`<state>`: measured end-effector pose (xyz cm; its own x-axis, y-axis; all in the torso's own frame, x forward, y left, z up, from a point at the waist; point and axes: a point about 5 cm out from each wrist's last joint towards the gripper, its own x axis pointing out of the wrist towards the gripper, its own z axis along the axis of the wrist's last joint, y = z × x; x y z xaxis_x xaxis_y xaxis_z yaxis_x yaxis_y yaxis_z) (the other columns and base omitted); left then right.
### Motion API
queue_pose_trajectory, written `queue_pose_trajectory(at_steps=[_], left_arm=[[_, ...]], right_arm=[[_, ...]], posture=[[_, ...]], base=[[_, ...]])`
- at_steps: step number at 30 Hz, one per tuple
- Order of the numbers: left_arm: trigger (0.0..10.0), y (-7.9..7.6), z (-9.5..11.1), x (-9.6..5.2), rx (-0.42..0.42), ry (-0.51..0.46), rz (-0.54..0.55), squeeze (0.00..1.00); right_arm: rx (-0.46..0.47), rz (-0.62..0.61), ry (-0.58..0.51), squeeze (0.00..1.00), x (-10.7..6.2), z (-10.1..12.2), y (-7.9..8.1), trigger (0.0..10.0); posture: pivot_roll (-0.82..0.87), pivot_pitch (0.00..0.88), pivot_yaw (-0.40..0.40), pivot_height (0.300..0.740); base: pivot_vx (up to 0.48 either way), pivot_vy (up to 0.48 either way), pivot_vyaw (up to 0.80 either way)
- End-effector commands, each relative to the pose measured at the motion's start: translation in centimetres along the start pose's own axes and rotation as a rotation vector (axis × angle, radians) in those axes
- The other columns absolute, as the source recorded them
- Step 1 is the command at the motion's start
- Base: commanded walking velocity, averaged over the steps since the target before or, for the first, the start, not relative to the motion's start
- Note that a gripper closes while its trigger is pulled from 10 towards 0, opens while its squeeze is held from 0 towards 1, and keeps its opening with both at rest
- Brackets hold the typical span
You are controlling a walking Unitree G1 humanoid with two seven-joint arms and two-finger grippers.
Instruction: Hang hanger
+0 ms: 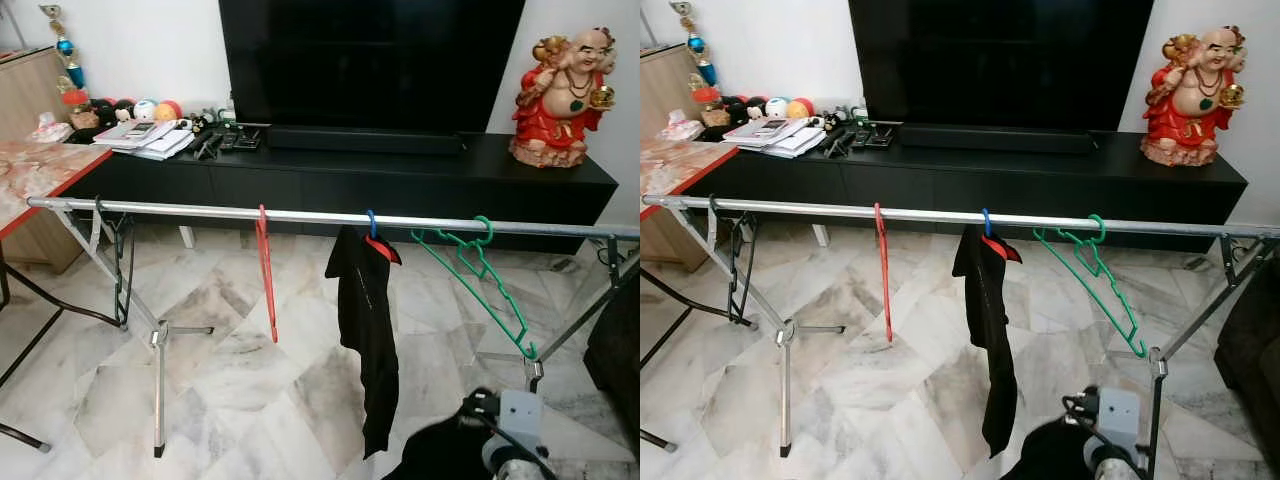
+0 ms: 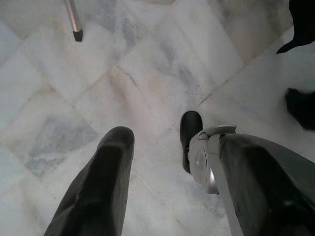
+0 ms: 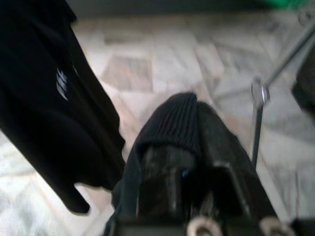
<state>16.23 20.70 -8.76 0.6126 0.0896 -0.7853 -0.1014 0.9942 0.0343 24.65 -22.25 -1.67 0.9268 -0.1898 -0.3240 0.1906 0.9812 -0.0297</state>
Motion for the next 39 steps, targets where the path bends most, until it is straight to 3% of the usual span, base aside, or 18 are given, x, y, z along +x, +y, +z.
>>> queue_pose_trajectory(at_steps=[1,6,9,17,29,39], left_arm=[[10.0,0.0,-0.1,0.0,0.006,-0.003,-0.002,0.0],[10.0,0.1,-0.2,-0.1,0.009,0.003,-0.002,0.0],[10.0,0.2,-0.5,-0.1,0.017,0.015,-0.003,0.0],[10.0,0.4,-0.6,-0.2,0.017,0.02,0.002,0.0],[10.0,0.4,-0.7,-0.2,0.011,0.018,0.004,0.0],[10.0,0.1,-0.4,-0.1,0.013,0.006,-0.009,0.0]], right_arm=[[0.007,-0.001,-0.073,0.0,-0.4,0.5,-0.1,10.0],[0.02,0.015,-0.163,0.0,-1.3,0.9,0.3,10.0],[0.03,0.066,-0.255,0.0,-2.5,1.8,1.4,10.0],[0.054,0.093,-0.335,0.0,-2.2,4.1,2.2,10.0],[0.037,0.173,-0.321,0.0,-1.9,4.7,3.2,10.0],[0.03,0.192,-0.293,0.0,-1.9,4.4,3.1,10.0]], posture=[[0.1,0.03,-0.01,0.74],[0.09,0.032,-0.007,0.74],[0.08,0.031,-0.008,0.74],[0.08,0.018,-0.009,0.74],[0.08,0.0,-0.01,0.74],[0.09,0.0,-0.009,0.74]], base=[[0.0,0.0,0.0],[0.0,0.0,0.0],[0.0,0.0,0.0],[0.0,0.0,0.0],[0.0,0.0,0.0],[0.148,0.0,0.0]])
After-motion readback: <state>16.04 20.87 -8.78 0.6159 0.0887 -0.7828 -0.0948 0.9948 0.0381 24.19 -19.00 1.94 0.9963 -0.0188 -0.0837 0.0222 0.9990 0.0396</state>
